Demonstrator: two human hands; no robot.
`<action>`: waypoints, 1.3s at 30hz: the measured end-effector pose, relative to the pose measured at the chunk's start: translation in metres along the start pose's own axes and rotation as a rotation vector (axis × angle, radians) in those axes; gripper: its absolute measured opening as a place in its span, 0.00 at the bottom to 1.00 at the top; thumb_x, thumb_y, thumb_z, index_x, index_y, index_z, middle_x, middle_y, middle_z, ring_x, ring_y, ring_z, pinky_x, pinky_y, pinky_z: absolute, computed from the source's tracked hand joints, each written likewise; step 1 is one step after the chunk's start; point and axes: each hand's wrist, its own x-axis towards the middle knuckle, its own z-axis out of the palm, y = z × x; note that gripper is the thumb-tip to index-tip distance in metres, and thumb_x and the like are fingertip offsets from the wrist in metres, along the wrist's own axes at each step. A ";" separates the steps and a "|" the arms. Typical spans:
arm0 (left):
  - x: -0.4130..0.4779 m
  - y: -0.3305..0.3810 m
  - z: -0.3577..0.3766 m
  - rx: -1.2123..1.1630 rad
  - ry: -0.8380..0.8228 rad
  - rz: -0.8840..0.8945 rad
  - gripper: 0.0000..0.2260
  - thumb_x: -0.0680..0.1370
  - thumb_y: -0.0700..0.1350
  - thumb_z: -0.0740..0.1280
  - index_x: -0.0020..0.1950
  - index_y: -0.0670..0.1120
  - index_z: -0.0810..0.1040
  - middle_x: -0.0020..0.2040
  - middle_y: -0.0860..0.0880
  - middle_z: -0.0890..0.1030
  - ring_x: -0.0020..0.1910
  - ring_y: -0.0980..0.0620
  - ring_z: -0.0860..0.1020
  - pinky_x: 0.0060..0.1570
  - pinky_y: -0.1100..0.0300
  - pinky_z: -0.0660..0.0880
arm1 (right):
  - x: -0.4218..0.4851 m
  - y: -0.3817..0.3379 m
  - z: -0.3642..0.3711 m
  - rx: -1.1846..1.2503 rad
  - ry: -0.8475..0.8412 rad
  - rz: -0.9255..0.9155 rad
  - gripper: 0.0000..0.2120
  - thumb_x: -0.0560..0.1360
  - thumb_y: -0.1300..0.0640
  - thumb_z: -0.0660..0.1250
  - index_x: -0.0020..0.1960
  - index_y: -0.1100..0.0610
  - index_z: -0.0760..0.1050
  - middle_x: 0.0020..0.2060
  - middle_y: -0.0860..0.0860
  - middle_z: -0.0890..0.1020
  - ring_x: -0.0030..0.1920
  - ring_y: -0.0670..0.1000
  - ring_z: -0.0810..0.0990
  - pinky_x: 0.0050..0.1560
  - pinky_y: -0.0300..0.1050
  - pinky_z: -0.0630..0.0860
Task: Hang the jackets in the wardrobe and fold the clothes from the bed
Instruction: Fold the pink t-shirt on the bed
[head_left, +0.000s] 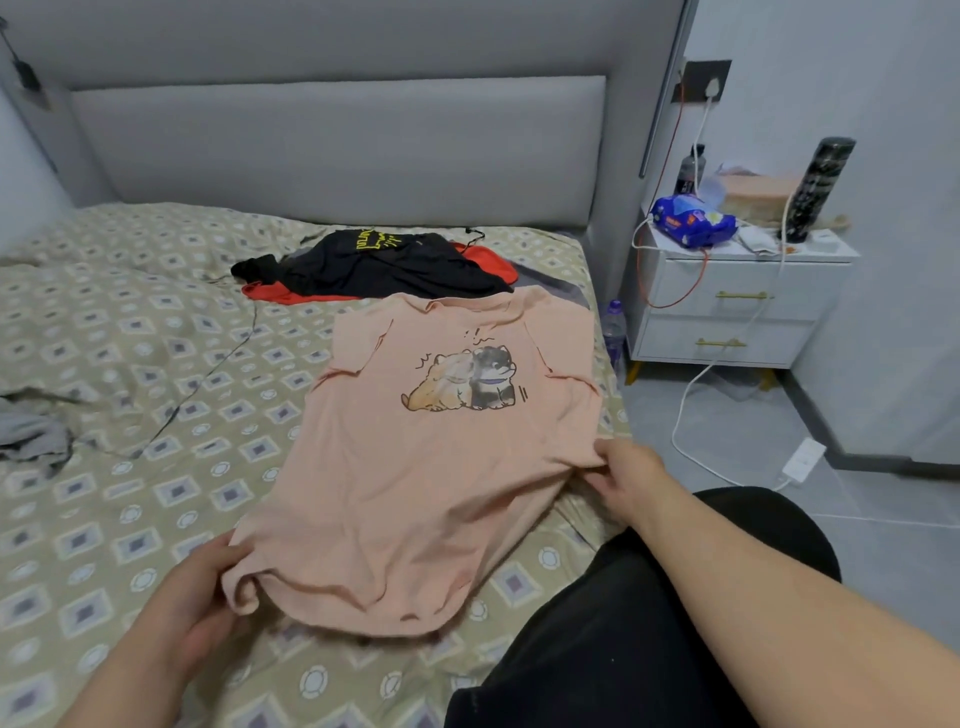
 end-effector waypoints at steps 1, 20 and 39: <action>0.003 0.000 0.000 -0.026 0.014 -0.004 0.22 0.71 0.33 0.62 0.65 0.38 0.75 0.50 0.39 0.83 0.37 0.48 0.82 0.32 0.60 0.78 | 0.002 0.000 -0.003 0.128 -0.022 0.056 0.15 0.77 0.63 0.67 0.63 0.59 0.74 0.55 0.58 0.81 0.53 0.58 0.81 0.43 0.54 0.84; 0.002 -0.010 0.011 0.287 -0.033 0.091 0.12 0.78 0.29 0.59 0.60 0.37 0.73 0.50 0.29 0.80 0.39 0.34 0.78 0.25 0.55 0.75 | -0.005 0.007 -0.009 -0.469 -0.082 0.061 0.13 0.66 0.62 0.75 0.49 0.63 0.80 0.38 0.57 0.83 0.36 0.55 0.80 0.32 0.42 0.76; -0.010 0.016 0.037 -0.090 0.017 0.143 0.15 0.84 0.39 0.57 0.70 0.40 0.70 0.51 0.44 0.81 0.39 0.52 0.83 0.29 0.63 0.80 | -0.033 -0.009 -0.025 -0.127 -0.263 0.186 0.19 0.76 0.68 0.62 0.67 0.67 0.72 0.59 0.66 0.80 0.59 0.67 0.79 0.61 0.63 0.76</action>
